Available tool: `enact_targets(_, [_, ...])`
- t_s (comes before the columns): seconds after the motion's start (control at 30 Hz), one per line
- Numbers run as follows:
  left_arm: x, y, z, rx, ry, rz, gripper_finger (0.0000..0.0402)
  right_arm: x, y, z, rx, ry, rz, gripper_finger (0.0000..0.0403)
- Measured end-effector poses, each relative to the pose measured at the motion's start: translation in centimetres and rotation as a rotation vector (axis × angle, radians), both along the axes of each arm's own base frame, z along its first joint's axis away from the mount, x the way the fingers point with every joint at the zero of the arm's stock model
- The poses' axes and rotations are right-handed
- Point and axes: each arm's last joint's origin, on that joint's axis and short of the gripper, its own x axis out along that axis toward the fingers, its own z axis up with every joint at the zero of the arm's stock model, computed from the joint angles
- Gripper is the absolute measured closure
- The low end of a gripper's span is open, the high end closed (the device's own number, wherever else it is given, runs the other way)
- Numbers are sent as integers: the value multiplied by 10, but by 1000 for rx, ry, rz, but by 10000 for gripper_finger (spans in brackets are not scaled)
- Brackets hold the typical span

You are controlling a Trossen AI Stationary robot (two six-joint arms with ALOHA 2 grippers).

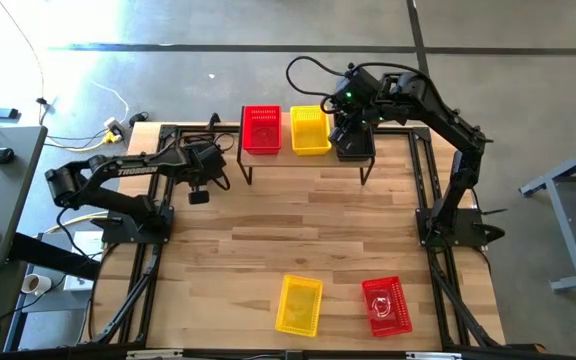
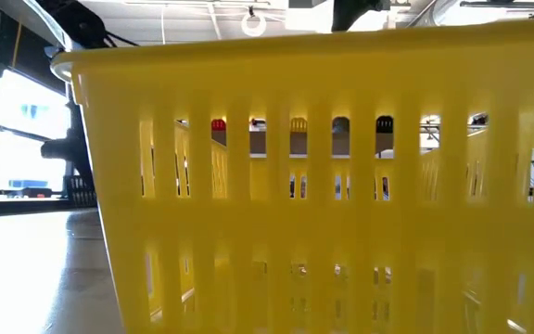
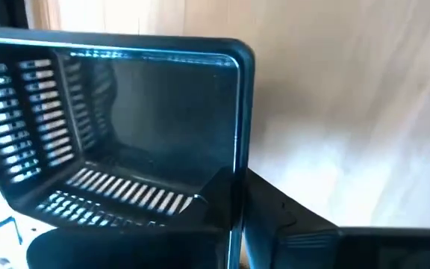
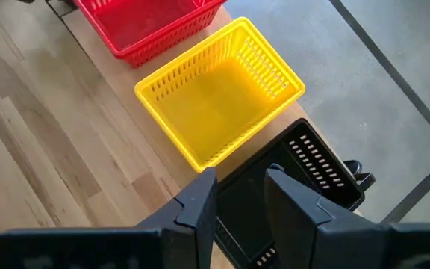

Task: Stack baskets on shelf by color
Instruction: Stack the black bin on top of the other black bins on the shelf

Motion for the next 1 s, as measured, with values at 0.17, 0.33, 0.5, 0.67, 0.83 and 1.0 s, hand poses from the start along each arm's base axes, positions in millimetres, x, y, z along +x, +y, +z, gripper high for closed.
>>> enact_targets(0.17, [-8,-6,21,16,-12,49,397,0,0,0,25,-25,-51,304])
enact_targets(0.33, [-15,-15,53,85,-38,64,398,0,0,0,54,-55,-111,304])
enact_targets(0.5, [-19,-34,91,193,-32,-11,399,1,2,0,139,-102,-154,304])
enact_targets(0.67, [-21,-54,126,218,-85,-80,399,6,16,0,194,-140,-191,304])
enact_targets(0.83, [-19,-74,154,214,-159,-171,400,12,37,0,233,-163,-188,304])
enact_targets(1.0, [-6,-96,170,182,-253,-307,401,19,56,1,236,-212,-191,304])
